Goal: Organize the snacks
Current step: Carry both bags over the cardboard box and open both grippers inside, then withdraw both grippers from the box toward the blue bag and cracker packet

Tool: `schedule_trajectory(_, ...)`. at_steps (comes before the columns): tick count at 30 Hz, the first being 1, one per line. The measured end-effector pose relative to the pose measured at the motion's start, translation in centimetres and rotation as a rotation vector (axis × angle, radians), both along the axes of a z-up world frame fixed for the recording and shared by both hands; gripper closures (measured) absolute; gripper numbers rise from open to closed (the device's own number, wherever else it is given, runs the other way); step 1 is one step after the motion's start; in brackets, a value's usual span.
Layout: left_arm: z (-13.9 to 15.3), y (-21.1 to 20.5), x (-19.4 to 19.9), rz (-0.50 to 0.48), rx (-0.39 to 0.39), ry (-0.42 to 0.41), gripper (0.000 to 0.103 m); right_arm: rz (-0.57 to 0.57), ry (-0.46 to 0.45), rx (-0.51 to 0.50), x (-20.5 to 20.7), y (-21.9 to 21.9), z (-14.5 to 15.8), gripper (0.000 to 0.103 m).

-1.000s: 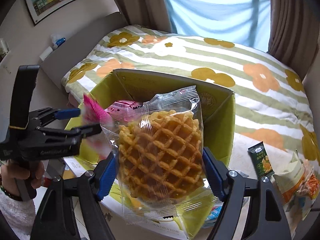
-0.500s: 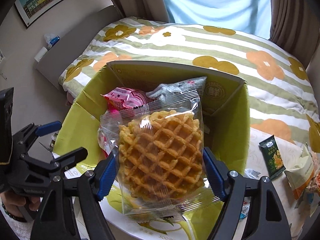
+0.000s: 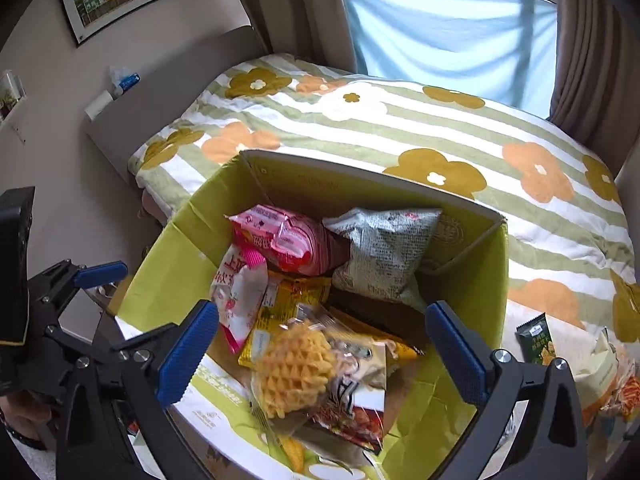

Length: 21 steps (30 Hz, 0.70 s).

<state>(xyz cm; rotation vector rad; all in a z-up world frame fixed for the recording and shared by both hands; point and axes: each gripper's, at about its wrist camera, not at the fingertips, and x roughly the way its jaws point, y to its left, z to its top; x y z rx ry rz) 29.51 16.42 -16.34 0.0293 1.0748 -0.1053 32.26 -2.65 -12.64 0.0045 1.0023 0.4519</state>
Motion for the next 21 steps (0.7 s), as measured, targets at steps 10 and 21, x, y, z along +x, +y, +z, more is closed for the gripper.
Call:
schedule_trajectory(10, 0.9, -1.3, -1.5, -0.031, -0.022, -0.014, 0.000, -0.076, -0.031, -0.027, -3.0, -2.4, 2.1, 0.000)
schedule_trajectory(21, 3.4, -6.4, -4.3, -0.051, -0.022, -0.076, 0.000, -0.159, -0.154, -0.090, -7.0, -10.7, 5.9, 0.000)
